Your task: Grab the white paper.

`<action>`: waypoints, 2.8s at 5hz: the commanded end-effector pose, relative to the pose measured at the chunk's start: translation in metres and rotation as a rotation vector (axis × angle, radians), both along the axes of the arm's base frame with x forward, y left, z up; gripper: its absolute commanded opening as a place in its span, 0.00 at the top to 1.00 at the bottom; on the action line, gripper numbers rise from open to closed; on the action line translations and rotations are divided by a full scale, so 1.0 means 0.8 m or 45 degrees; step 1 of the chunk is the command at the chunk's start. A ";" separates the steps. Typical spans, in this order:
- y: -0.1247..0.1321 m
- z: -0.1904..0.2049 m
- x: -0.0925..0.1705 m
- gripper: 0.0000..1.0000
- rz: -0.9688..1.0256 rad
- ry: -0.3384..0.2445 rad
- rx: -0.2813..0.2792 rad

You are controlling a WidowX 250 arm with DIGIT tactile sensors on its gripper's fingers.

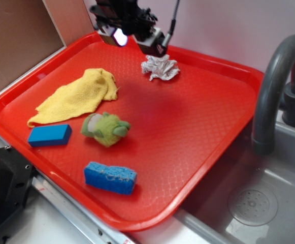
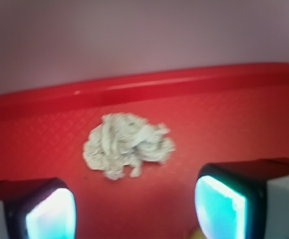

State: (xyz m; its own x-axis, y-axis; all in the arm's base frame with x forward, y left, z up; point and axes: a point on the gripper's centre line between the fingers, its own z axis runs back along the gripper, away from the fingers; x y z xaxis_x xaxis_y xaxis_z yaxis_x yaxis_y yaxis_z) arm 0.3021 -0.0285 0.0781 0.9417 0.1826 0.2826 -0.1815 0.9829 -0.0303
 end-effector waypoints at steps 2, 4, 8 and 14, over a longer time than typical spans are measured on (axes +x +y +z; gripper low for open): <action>0.016 -0.025 0.042 0.00 -0.040 -0.042 -0.068; 0.033 -0.050 0.064 0.00 -0.059 0.004 -0.113; 0.016 -0.048 0.053 1.00 -0.093 0.022 -0.051; 0.011 0.129 -0.101 1.00 -0.176 0.236 -0.219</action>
